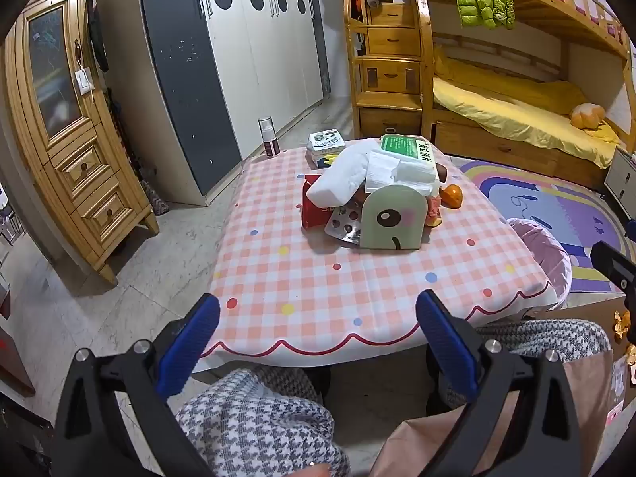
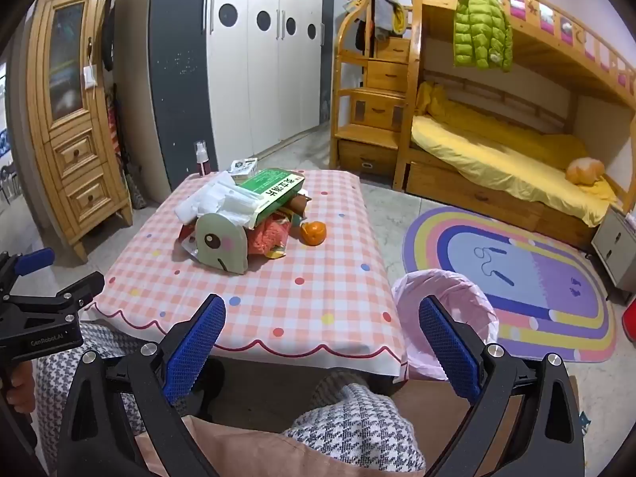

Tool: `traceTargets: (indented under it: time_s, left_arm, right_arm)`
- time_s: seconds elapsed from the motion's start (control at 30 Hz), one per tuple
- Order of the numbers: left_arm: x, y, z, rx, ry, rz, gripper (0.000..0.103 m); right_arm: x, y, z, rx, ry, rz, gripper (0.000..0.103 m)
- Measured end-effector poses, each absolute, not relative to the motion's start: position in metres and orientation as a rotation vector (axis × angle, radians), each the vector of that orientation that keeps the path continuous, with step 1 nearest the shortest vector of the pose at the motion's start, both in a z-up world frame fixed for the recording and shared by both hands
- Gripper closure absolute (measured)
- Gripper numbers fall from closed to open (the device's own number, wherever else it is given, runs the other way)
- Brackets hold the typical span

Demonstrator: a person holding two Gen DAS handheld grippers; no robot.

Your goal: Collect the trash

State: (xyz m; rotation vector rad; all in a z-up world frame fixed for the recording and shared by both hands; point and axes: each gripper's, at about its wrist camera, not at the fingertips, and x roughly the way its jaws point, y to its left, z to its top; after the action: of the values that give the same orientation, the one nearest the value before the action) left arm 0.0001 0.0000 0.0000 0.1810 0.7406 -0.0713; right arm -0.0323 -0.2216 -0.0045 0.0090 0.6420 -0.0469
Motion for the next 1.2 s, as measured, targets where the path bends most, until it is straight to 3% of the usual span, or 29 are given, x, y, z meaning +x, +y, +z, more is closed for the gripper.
traceTargets:
  time_s: [1.2]
  left_arm:
    - [0.0004,0.0064,-0.0032,0.180,0.740,-0.061,0.007]
  right_arm:
    - [-0.0337,-0.2172,-0.0083,-0.006,0.658,-0.046,0.006]
